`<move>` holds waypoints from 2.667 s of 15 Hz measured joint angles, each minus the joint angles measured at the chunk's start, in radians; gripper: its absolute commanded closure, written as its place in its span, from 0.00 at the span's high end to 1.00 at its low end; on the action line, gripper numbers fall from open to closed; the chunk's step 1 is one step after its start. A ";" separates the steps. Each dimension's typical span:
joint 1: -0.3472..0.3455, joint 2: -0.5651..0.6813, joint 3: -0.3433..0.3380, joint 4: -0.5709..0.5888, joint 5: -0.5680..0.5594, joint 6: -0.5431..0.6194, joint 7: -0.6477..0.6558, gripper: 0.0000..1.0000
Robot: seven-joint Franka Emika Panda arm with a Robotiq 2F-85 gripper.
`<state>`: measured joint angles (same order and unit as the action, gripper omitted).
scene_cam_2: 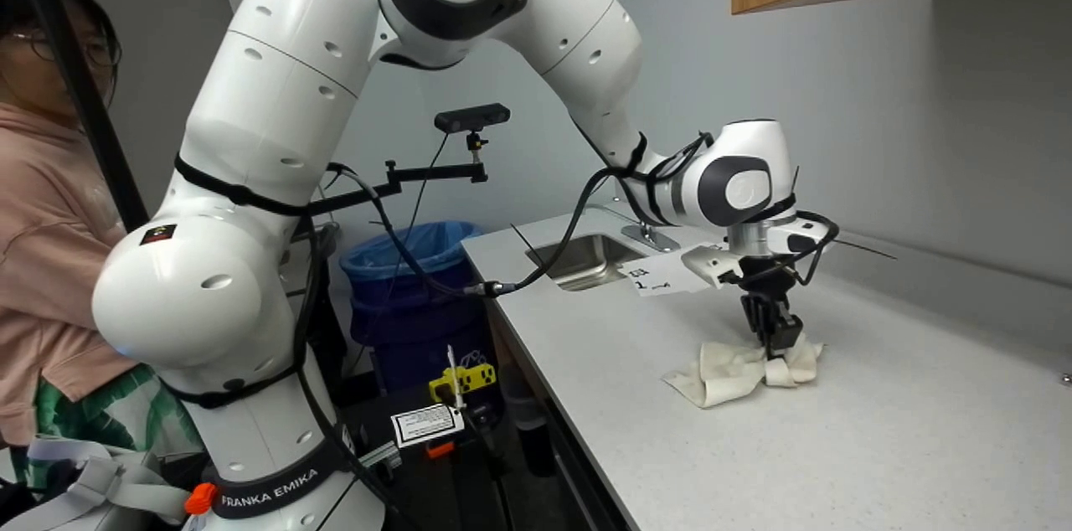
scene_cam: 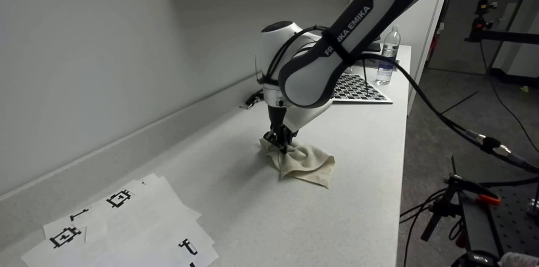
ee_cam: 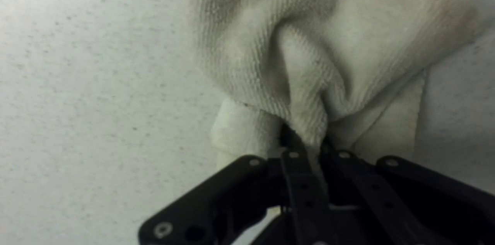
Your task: Wipe the counter with the towel
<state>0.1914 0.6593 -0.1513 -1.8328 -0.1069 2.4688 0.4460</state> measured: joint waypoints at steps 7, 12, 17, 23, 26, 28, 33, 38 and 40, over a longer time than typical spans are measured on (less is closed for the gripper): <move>0.096 0.046 0.047 0.097 -0.077 -0.093 -0.003 0.03; 0.099 0.056 0.041 0.116 -0.089 -0.115 -0.002 0.03; 0.023 0.051 -0.007 0.100 -0.074 -0.108 0.002 0.03; -0.122 0.014 -0.049 0.020 0.003 -0.026 0.002 0.03; -0.168 -0.006 -0.058 -0.023 0.038 0.017 0.003 0.03; -0.182 -0.015 -0.059 -0.040 0.048 0.033 0.003 0.03; -0.157 -0.016 -0.050 -0.041 0.049 0.038 0.003 0.03; -0.057 -0.001 -0.021 -0.007 0.016 0.013 0.003 0.03; -0.008 0.012 -0.005 0.022 -0.007 -0.014 0.003 0.03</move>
<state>0.1829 0.6714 -0.1559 -1.8107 -0.1135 2.4545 0.4489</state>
